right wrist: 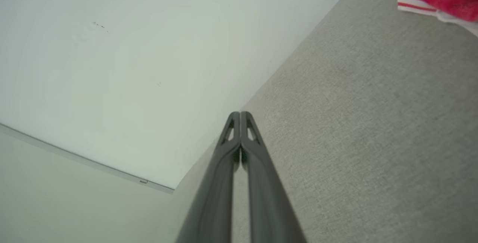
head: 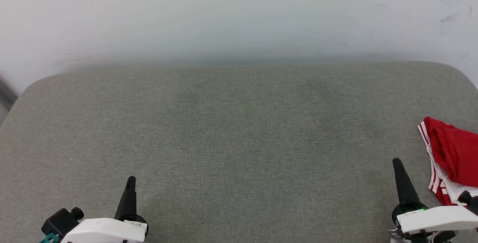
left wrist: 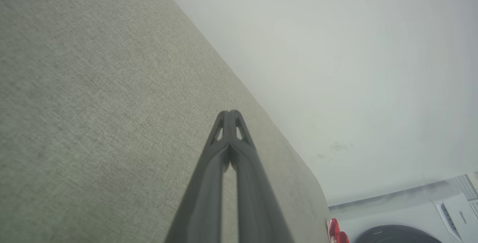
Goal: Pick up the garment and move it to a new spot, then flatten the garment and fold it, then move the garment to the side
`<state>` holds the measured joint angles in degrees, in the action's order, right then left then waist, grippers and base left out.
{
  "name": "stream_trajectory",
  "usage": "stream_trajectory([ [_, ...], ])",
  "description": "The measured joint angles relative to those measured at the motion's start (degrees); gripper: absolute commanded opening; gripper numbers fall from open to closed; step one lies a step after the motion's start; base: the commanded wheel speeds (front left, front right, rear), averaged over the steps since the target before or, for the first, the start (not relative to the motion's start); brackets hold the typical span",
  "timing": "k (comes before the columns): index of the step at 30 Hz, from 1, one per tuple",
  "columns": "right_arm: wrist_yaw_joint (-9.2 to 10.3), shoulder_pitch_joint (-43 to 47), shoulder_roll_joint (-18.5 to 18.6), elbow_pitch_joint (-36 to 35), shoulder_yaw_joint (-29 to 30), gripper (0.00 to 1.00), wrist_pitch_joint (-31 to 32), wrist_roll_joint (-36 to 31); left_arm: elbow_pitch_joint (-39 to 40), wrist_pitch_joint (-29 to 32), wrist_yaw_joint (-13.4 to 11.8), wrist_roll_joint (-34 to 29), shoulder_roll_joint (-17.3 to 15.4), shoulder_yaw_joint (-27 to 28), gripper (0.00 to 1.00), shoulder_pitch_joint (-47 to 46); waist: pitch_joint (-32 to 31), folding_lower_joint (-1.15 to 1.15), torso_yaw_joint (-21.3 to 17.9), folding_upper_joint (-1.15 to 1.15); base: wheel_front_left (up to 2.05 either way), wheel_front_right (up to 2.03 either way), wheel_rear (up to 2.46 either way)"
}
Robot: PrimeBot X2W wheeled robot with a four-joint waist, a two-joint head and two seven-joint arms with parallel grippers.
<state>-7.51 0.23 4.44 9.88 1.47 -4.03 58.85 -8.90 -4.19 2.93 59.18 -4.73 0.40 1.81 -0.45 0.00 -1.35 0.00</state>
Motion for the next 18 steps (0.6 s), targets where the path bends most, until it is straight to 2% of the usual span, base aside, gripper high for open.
stream_trajectory([
  [18,0.00,-1.8,0.1,1.3,0.8,0.00,2.7,11.3,-1.6,2.6,1.5,11.3,0.0,1.1,0.00,-2.3,0.2,0.00,0.4,0.00,0.00,0.00,0.00],
])
